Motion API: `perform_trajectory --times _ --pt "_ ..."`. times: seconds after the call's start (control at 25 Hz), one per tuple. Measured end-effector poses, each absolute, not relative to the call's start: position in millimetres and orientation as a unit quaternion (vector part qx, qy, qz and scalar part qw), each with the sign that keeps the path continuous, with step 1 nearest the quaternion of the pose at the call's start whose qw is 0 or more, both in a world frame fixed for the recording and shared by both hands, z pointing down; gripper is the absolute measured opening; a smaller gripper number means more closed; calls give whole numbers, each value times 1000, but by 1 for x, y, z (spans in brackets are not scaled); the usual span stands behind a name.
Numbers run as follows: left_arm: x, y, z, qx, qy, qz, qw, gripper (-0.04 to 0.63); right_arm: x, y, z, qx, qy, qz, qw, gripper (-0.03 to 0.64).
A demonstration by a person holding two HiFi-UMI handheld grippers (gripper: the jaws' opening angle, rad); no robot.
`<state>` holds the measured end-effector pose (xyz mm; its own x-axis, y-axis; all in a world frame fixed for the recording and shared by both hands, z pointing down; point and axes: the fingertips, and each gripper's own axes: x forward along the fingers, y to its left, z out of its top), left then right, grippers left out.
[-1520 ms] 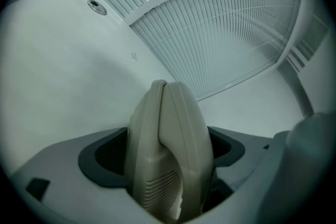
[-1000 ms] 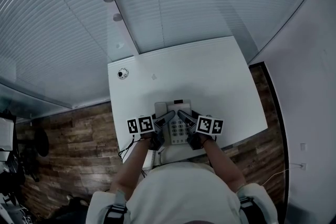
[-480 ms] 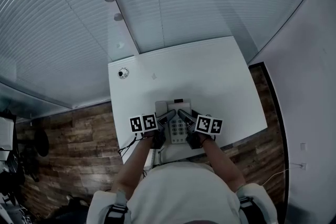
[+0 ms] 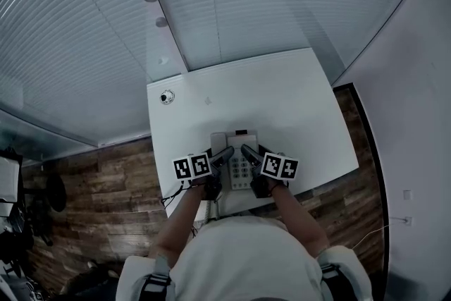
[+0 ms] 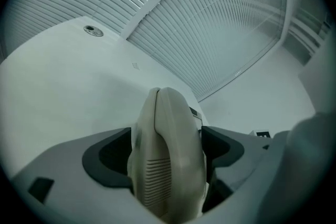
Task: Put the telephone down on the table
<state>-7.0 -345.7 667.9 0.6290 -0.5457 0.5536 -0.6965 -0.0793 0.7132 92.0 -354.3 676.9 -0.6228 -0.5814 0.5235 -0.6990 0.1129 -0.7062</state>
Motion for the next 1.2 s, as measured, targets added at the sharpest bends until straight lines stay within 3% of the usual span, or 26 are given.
perform_trajectory --times 0.48,0.72,0.8,0.88,1.2 --pt "-28 -313 650 736 -421 35 528 426 106 -333 650 483 -739 469 18 299" --pt "-40 -292 632 747 -431 26 505 423 99 -309 633 488 -746 452 8 259" --pt "-48 -284 630 742 -445 22 500 346 93 -300 628 487 -748 451 5 241" --pt "-57 -276 627 736 -461 23 495 193 85 -290 621 482 -752 449 -2 219" --pt "-75 -233 622 741 -463 25 485 75 56 -244 608 475 -762 441 -10 116"
